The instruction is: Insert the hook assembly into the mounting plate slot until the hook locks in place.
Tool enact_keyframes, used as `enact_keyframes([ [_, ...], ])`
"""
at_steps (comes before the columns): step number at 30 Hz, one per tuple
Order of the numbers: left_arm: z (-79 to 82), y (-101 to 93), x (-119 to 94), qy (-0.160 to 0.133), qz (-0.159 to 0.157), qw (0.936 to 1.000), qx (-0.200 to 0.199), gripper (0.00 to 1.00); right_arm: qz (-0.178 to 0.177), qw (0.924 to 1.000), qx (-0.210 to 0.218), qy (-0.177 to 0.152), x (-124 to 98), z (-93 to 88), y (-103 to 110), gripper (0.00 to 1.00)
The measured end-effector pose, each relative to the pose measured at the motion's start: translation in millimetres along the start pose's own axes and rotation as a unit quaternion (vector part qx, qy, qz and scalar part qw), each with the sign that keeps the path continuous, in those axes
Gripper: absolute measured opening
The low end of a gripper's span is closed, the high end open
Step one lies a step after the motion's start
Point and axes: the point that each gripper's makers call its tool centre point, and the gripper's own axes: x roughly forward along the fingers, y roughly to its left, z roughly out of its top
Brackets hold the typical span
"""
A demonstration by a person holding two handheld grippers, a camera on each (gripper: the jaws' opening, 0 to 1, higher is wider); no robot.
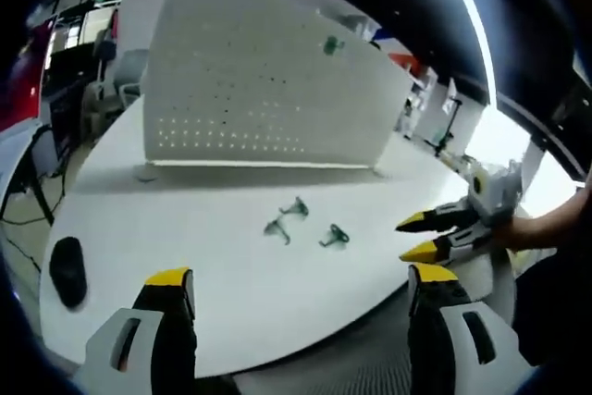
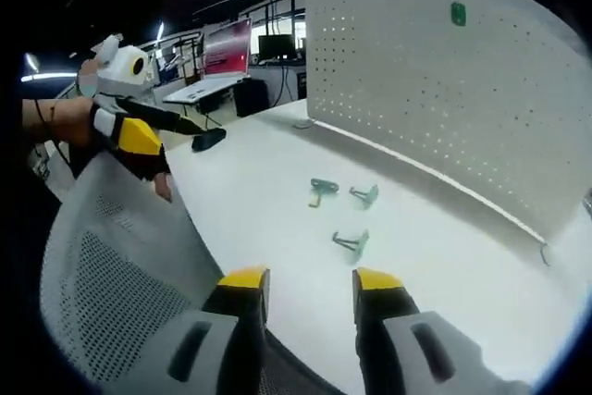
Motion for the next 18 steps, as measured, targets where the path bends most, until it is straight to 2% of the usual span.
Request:
enact_keyframes([
  [4,1.1,2.0,-1,-0.001,0.003,1.0000,0.002,0.98,0.020,0.9996,-0.021,0.002,22,10.4,7,0.32],
  [8,-3.5,5.7,0,-0.001,0.002,0.9999,-0.016,0.98,0.034,0.9990,-0.029,-0.009,42,23.0,11,0.31],
  [11,-5.1,4.7,-1,0.004,0.004,0.9999,-0.011,0.98,0.039,0.9984,-0.040,0.001,61,23.1,11,0.30],
  [15,-5.2,7.5,-2,0.007,0.007,0.9999,-0.007,0.98,0.047,0.9984,-0.032,0.001,80,26.8,12,0.29],
  [18,-2.6,15.6,-5,0.001,0.015,0.9998,-0.017,0.98,0.044,0.9988,-0.016,0.013,95,25.5,8,0.28],
])
